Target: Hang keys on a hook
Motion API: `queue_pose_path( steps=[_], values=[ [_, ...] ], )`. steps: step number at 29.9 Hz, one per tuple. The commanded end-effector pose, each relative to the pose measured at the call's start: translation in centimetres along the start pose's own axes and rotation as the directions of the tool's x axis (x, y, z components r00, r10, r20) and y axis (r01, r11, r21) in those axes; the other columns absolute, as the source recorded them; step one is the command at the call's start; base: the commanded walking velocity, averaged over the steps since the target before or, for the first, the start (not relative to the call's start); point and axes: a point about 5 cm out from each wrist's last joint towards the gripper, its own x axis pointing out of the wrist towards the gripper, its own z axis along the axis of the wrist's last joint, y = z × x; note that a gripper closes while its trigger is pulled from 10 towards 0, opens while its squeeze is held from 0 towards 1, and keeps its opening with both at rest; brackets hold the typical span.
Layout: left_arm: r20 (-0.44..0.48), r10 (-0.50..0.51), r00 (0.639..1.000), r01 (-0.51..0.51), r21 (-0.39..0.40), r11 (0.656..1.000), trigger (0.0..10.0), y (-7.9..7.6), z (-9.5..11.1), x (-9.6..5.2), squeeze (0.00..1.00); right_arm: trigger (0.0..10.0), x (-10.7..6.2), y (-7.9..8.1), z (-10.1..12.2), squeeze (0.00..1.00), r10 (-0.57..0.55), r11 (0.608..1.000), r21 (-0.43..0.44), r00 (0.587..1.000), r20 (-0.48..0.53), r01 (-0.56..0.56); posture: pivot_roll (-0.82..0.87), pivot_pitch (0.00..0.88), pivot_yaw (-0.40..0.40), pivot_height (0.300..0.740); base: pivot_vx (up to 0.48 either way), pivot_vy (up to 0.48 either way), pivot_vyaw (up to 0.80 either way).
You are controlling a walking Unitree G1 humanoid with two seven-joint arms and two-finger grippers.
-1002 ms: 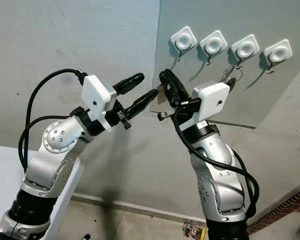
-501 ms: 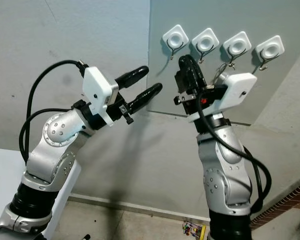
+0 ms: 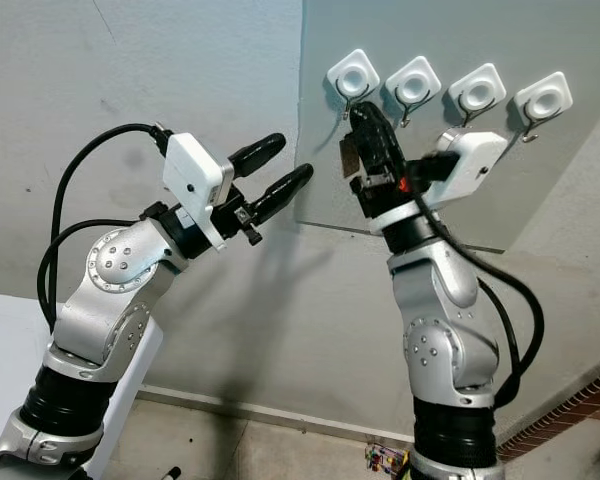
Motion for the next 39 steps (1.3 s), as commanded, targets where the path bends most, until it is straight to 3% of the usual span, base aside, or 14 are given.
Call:
queue_pose_path(
  steps=[1, 6, 23, 39],
  values=[
    [-0.016, 0.018, 1.000, -0.018, 0.010, 1.000, 10.0, 0.3, 0.0, -0.1, 0.00, 10.0, 0.5, -0.1, 0.5, 0.00, 0.010, 0.997, 0.070, 1.000, 0.029, -0.012, -0.10, 0.000, -0.006, 0.740, 0.000, 0.000, 0.00],
    [-0.015, 0.022, 1.000, -0.022, 0.011, 1.000, 10.0, 0.3, 0.0, -0.2, 0.00, 10.0, 0.8, -0.2, 0.7, 0.00, 0.004, 0.989, 0.145, 0.999, 0.050, -0.011, -0.10, 0.000, -0.007, 0.740, 0.000, 0.000, 0.00],
    [-0.015, 0.018, 1.000, -0.018, 0.008, 1.000, 10.0, 0.0, 0.4, 0.1, 0.00, 10.0, 1.4, -0.8, -1.3, 0.00, -0.020, 0.983, 0.182, 1.000, -0.008, 0.021, -0.09, 0.005, -0.007, 0.740, 0.000, 0.000, 0.00],
    [-0.020, 0.032, 0.999, -0.031, 0.005, 0.999, 10.0, 0.1, 0.5, -0.1, 0.00, 10.0, 2.2, -0.7, -1.8, 0.00, -0.019, 0.980, 0.197, 1.000, 0.013, 0.016, -0.07, 0.011, -0.016, 0.740, 0.000, 0.000, 0.00]
  ],
)
